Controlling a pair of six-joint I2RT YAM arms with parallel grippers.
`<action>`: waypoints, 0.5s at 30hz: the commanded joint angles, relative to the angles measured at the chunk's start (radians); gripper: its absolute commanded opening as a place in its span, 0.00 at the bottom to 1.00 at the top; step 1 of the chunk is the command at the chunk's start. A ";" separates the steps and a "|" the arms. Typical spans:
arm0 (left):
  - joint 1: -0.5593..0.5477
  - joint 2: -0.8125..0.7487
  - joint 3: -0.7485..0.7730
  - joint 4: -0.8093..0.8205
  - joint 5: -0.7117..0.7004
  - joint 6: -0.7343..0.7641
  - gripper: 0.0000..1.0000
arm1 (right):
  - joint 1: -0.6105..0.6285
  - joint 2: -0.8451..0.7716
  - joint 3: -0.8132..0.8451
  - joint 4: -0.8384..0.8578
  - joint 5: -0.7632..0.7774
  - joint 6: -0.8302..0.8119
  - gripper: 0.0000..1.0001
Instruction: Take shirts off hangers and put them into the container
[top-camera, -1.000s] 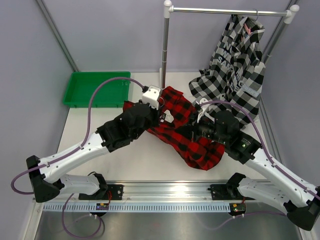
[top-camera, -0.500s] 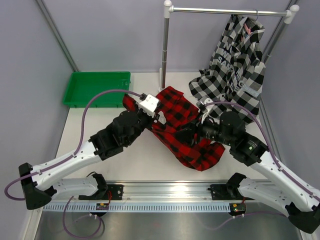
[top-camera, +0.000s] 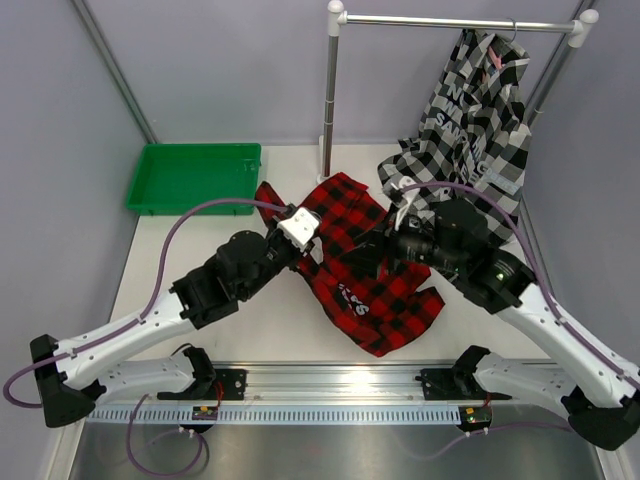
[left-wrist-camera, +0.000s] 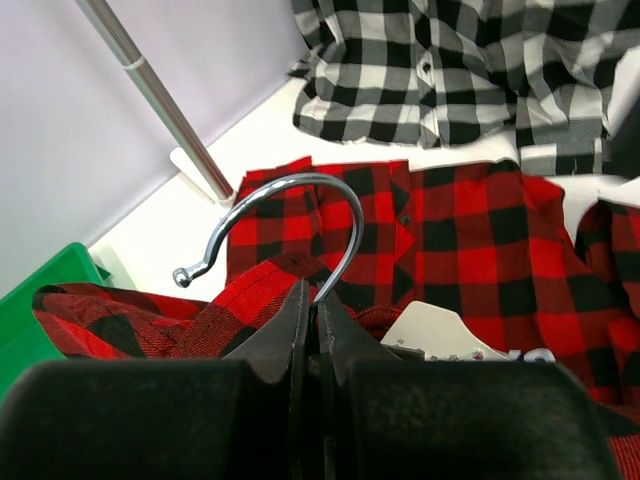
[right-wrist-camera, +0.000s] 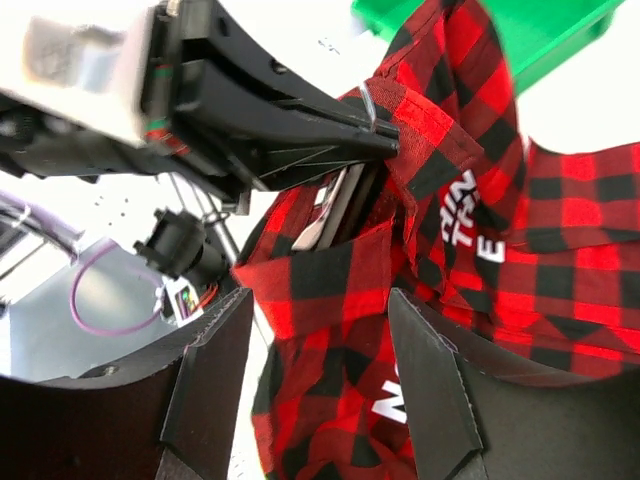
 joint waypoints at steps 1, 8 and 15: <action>0.000 -0.057 -0.029 0.105 0.044 0.040 0.00 | 0.013 0.075 0.031 0.038 -0.116 -0.033 0.66; 0.002 -0.083 -0.076 0.132 0.013 0.063 0.00 | 0.016 0.158 0.048 0.103 -0.240 -0.073 0.65; 0.003 -0.069 -0.075 0.133 0.018 0.044 0.00 | 0.023 0.221 0.040 0.135 -0.295 -0.093 0.65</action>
